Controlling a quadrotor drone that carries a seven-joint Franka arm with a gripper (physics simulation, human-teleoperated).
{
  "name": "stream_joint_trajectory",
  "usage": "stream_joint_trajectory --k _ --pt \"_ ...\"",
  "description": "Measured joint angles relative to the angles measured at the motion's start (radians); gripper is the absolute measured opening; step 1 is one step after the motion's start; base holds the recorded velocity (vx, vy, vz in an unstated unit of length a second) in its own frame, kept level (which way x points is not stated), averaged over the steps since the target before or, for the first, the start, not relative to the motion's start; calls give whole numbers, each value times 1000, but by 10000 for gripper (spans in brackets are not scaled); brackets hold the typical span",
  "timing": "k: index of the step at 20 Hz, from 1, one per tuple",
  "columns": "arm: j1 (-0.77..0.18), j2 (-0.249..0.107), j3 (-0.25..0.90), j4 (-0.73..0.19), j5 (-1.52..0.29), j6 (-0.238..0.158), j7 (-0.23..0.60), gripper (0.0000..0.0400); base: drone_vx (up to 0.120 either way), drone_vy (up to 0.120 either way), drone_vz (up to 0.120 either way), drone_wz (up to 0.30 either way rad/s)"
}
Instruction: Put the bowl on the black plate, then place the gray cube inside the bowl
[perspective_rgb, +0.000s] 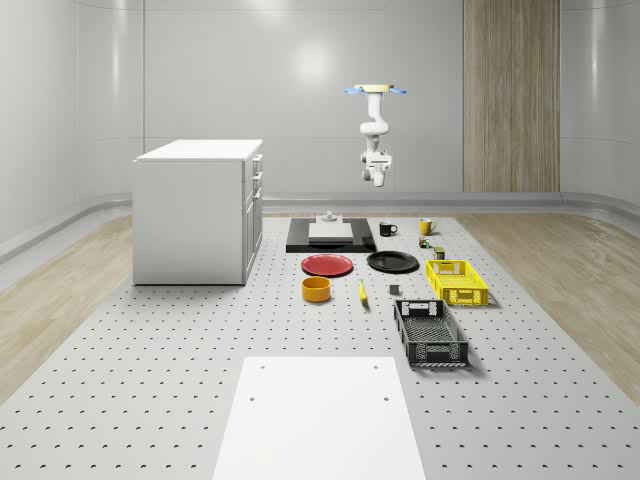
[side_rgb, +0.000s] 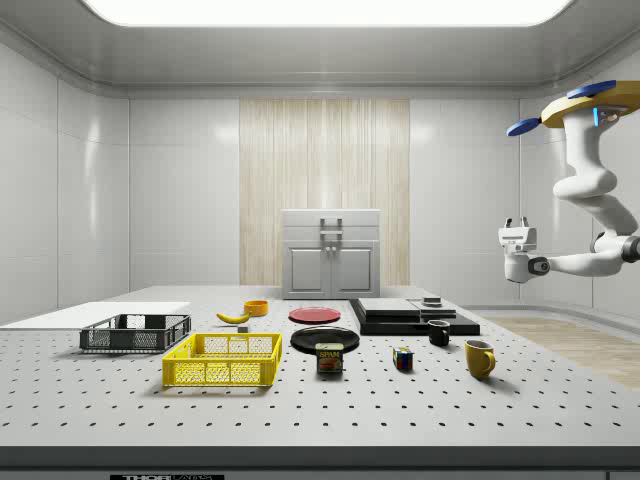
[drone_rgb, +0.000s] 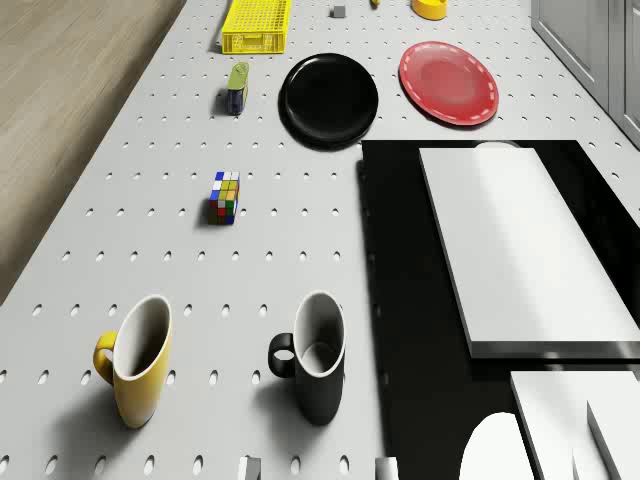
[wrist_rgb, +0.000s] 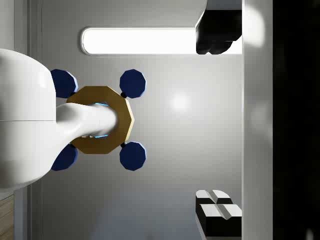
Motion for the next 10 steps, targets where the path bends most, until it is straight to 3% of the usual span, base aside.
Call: stream_joint_trajectory --k 10 --pt "-4 53 2 206 2 -145 -2 400 0 0 0 0"
